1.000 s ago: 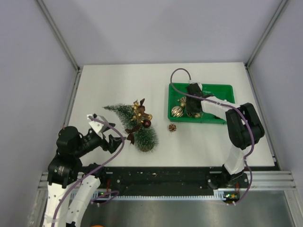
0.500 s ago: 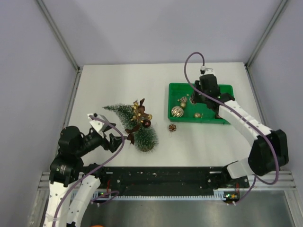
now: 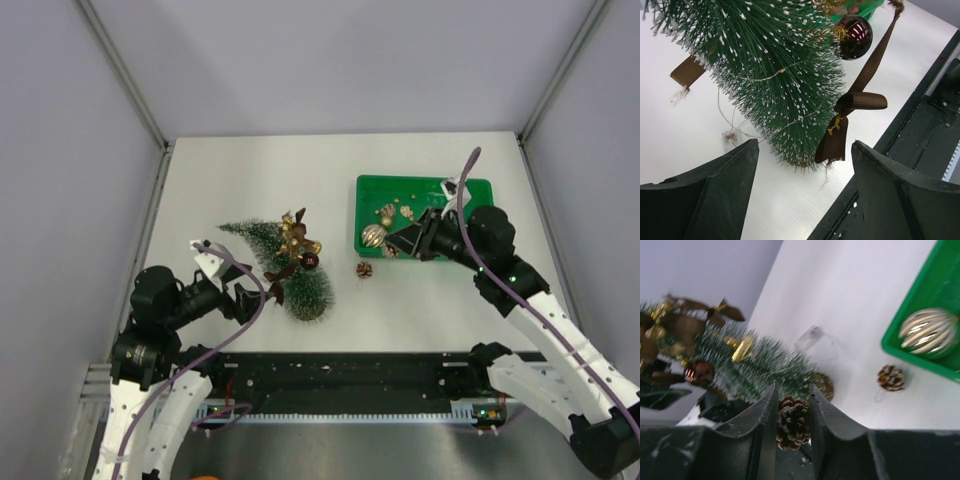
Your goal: Decorate the small christmas tree
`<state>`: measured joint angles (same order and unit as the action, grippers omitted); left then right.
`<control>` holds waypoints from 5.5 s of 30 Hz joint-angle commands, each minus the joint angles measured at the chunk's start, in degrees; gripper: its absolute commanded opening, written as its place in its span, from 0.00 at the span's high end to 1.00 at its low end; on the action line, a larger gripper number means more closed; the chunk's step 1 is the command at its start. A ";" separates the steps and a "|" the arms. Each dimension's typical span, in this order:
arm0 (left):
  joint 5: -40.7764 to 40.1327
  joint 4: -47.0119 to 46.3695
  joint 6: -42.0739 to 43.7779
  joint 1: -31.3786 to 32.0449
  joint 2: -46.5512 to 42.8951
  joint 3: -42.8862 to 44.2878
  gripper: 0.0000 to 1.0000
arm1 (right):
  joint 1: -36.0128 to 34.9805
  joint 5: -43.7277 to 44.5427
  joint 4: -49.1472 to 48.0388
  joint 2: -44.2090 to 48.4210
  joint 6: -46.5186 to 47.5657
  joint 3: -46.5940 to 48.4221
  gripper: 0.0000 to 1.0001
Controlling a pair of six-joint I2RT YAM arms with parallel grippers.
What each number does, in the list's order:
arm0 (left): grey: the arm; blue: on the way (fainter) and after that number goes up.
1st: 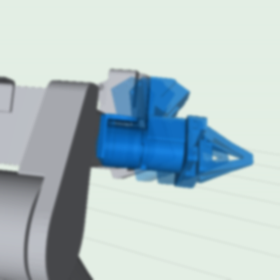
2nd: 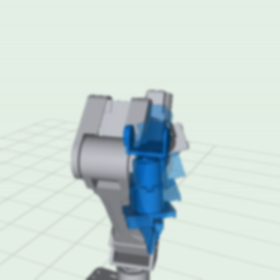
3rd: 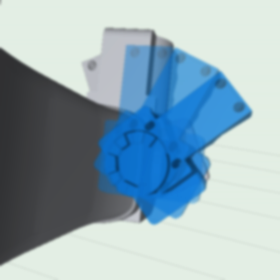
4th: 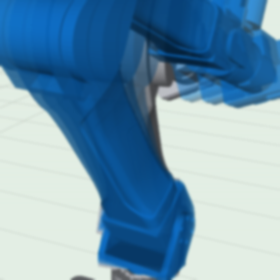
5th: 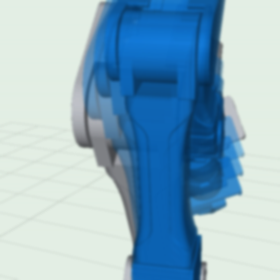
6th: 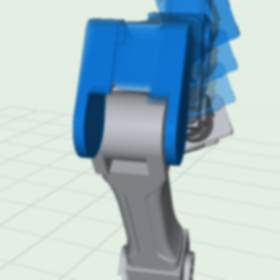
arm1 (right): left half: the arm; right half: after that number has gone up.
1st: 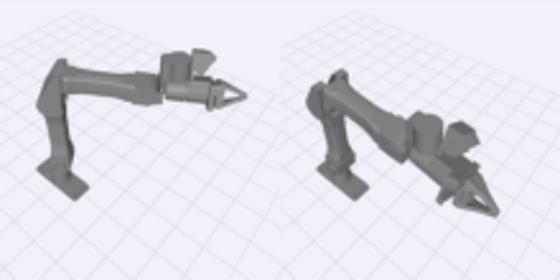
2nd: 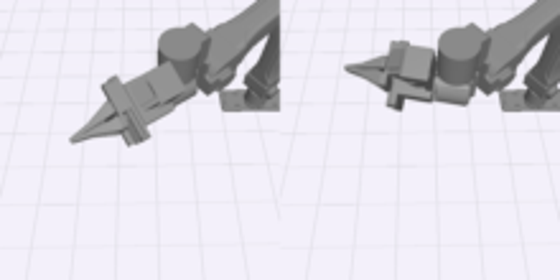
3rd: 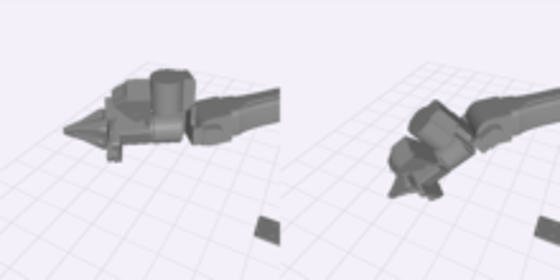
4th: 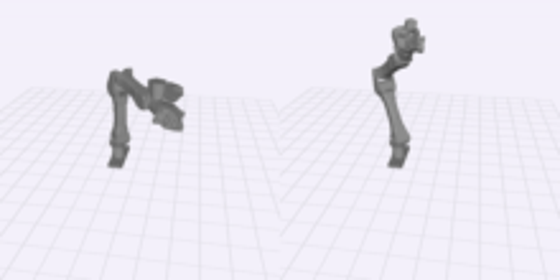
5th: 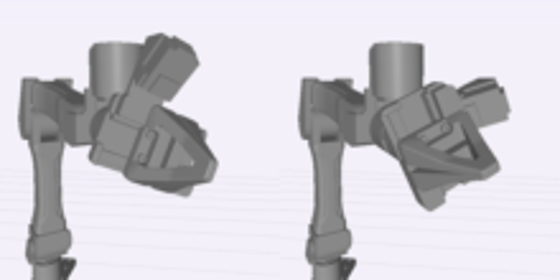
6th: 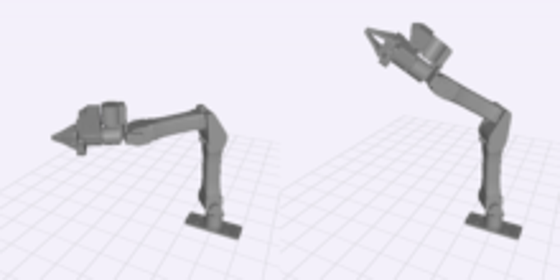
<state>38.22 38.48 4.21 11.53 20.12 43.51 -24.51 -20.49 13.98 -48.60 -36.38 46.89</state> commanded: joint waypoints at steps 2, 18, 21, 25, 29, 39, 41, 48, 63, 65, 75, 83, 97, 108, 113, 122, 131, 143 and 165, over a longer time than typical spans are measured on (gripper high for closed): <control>3.00 -5.25 -2.01 -0.10 -5.44 -0.18 0.20 | -8.16 -3.78 -9.93 1.14 -7.82 -4.35 0.76; 5.38 -7.63 -1.31 -0.10 -3.34 -2.02 0.20 | -28.04 29.44 -29.61 -1.06 -27.77 -16.21 0.85; 5.81 -8.51 -1.04 -0.10 -2.54 -2.28 0.21 | -28.83 31.56 -33.74 -2.02 -30.93 -17.71 0.85; 6.52 -8.68 -0.61 -0.10 -1.93 -2.11 0.21 | -30.42 35.07 -36.03 -4.57 -33.57 -17.36 0.87; 6.61 -7.90 0.80 -0.10 -2.10 -2.28 0.22 | -31.47 35.96 -39.98 -7.99 -36.91 -17.54 0.88; 6.08 -7.36 3.52 -0.10 -2.19 -3.16 0.23 | -35.16 38.24 -54.04 -15.11 -44.47 -21.23 0.92; 6.25 -7.45 4.31 -0.10 -2.10 -3.60 0.24 | -35.52 39.12 -56.33 -16.26 -45.26 -21.40 0.92; 7.40 -7.81 5.72 -0.10 -1.93 -4.39 0.29 | -36.22 39.74 -62.93 -20.48 -46.76 -21.14 0.93; 8.63 -8.60 6.08 -0.10 -1.14 -4.31 0.39 | -36.31 42.73 -68.82 -25.49 -47.99 -23.34 0.96; 8.54 -8.60 6.25 -0.10 -1.22 -4.05 0.39 | -36.31 42.73 -69.61 -26.19 -48.17 -23.86 0.96; 8.63 -8.24 6.25 -0.10 -1.22 -3.87 0.40 | -36.31 42.47 -71.37 -27.07 -48.08 -25.01 0.96; 8.98 -8.16 6.25 -0.10 -1.22 -3.69 0.41 | -37.19 41.32 -73.65 -28.65 -47.82 -22.81 0.96; 9.42 -6.49 7.57 -0.10 -1.40 -2.37 0.42 | -37.63 41.23 -77.44 -30.86 -48.43 -25.18 0.96; 8.54 -4.99 7.92 -0.10 -1.75 -0.88 0.41 | -37.71 41.41 -70.15 -24.97 -45.98 -29.40 0.91; 7.58 -4.38 7.92 -0.10 -1.93 -0.18 0.37 | -37.71 41.67 -68.12 -22.86 -44.57 -29.05 0.82; 6.96 -3.41 8.18 -0.10 -2.72 0.17 0.36 | -37.71 40.44 -66.10 -22.86 -43.42 -27.47 0.63; 6.96 -3.32 8.19 -0.10 -2.80 0.35 0.36 | -37.71 40.70 -62.15 -20.84 -42.11 -26.86 0.50; 6.26 -2.80 8.62 -0.10 -3.86 -0.35 0.36 | -37.54 48.95 -27.49 -10.21 -36.67 -19.93 0.54; 5.99 -3.06 8.19 -0.10 -3.77 -0.79 0.36 | -32.35 59.86 2.39 -32.17 -20.23 -0.57 0.28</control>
<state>44.10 36.53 12.12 11.55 20.51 41.58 -57.49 37.63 19.46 -80.03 -60.16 43.00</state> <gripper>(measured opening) 0.638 0.715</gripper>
